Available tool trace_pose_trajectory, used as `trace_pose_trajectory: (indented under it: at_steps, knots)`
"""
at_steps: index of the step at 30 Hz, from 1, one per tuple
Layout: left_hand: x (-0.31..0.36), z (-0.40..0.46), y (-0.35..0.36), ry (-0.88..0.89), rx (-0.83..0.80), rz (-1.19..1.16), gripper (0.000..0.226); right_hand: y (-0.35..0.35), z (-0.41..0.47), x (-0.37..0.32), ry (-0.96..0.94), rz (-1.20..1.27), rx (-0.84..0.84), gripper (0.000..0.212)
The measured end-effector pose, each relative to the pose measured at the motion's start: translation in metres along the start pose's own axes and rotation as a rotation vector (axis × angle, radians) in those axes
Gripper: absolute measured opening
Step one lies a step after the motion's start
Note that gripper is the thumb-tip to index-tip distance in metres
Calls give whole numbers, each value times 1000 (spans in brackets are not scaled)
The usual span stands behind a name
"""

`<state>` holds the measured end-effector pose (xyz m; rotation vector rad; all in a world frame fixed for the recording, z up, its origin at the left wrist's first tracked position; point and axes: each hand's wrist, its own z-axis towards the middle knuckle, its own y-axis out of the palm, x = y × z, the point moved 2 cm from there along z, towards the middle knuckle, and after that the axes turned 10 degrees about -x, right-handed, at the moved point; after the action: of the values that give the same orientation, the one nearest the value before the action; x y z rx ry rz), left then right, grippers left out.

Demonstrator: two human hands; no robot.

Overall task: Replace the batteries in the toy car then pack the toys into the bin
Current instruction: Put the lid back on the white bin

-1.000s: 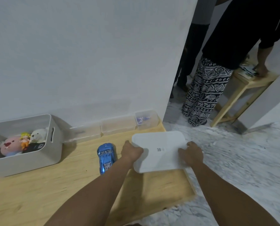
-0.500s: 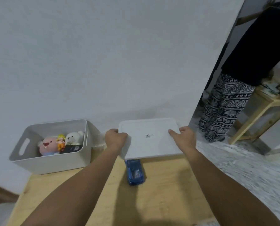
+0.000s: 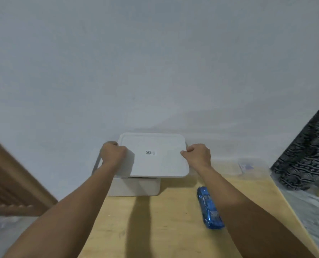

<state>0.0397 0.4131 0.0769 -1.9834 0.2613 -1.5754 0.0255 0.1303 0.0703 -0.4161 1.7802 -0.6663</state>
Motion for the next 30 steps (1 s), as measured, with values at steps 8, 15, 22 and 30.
trace_pose_trajectory:
  at_steps: [8,15,22,30]
  knots:
    - [-41,36,-53,-19,19,86,36,71,5,-45,31,-80,-69,10]
    - [-67,48,-50,-73,-63,53,32,94,11,-46,50,-194,-44,9]
    - [-79,53,-38,1,-21,50,28,98,14,-38,97,-277,-30,15]
    - [-73,49,-26,112,-43,349,37,116,9,-41,-88,-339,-36,43]
